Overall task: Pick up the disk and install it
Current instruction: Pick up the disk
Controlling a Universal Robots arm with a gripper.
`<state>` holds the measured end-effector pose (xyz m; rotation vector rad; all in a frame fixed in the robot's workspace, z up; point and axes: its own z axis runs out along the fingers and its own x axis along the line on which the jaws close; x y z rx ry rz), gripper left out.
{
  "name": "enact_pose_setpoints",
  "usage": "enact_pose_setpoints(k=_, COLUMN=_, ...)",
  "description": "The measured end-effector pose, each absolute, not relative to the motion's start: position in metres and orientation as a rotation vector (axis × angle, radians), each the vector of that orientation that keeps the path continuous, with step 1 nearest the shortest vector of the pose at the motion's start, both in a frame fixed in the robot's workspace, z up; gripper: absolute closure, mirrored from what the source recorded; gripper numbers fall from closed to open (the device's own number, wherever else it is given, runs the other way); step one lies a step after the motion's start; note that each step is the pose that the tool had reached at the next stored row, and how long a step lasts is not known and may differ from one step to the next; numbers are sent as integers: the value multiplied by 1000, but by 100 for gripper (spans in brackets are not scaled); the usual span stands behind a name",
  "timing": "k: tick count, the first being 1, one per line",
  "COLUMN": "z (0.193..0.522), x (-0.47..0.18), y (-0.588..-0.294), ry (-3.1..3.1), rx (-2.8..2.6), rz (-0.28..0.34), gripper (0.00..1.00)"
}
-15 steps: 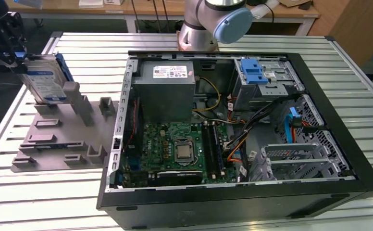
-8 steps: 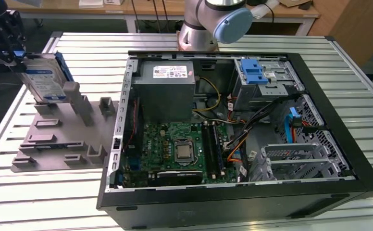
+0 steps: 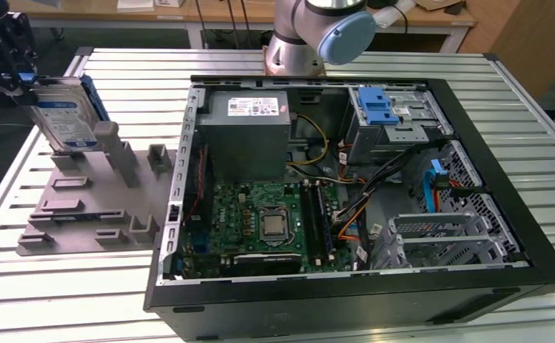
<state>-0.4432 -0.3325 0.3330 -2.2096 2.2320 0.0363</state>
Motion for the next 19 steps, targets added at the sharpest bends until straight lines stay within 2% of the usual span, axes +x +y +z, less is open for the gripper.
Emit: enact_pose_setpoints(k=19, z=340, x=-443, y=-332, ry=2232, rx=-2210, rz=36, gripper=64)
